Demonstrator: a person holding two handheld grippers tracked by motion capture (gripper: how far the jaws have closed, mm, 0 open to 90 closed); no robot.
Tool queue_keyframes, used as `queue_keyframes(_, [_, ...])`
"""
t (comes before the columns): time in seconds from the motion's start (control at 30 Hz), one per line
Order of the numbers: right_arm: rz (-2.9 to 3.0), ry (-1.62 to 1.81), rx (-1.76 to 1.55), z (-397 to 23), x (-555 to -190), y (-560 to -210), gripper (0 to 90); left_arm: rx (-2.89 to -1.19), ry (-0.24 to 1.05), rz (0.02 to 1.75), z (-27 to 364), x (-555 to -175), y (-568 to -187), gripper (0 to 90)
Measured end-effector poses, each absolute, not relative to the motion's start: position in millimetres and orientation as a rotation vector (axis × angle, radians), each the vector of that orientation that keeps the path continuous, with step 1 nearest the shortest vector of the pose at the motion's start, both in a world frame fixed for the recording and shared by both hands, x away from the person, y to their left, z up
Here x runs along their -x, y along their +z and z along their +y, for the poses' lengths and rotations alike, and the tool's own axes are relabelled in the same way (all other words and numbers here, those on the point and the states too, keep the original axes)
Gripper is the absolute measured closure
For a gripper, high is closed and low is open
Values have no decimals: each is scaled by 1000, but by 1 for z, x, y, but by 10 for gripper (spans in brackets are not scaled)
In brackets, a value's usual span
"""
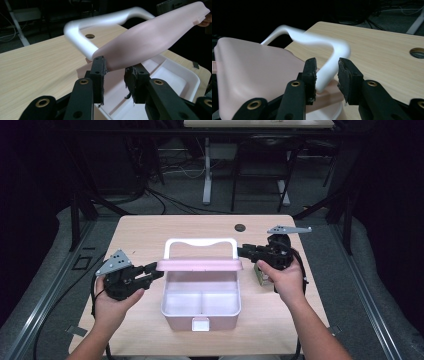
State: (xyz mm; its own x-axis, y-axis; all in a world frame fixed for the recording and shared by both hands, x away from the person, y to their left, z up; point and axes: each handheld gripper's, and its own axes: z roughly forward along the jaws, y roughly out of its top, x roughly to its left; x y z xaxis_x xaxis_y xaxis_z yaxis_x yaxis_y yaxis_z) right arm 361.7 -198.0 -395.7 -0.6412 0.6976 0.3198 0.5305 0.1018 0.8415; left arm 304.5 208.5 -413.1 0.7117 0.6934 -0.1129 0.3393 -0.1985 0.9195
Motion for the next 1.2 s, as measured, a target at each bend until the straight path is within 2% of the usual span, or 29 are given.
queue_keyframes(0.4, [2175,1519,-1270,-213,-361,-403,665,-1776,405,840,206,-329,-397,711])
queue_keyframes(0.83, [2215,1462,-1194,-205,-362,-418,574,-1746,446,866,202,-346,-391,743])
queue_keyframes(1.2, [2244,1449,-1158,-194,-368,-428,555,-1741,450,890,198,-358,-390,759])
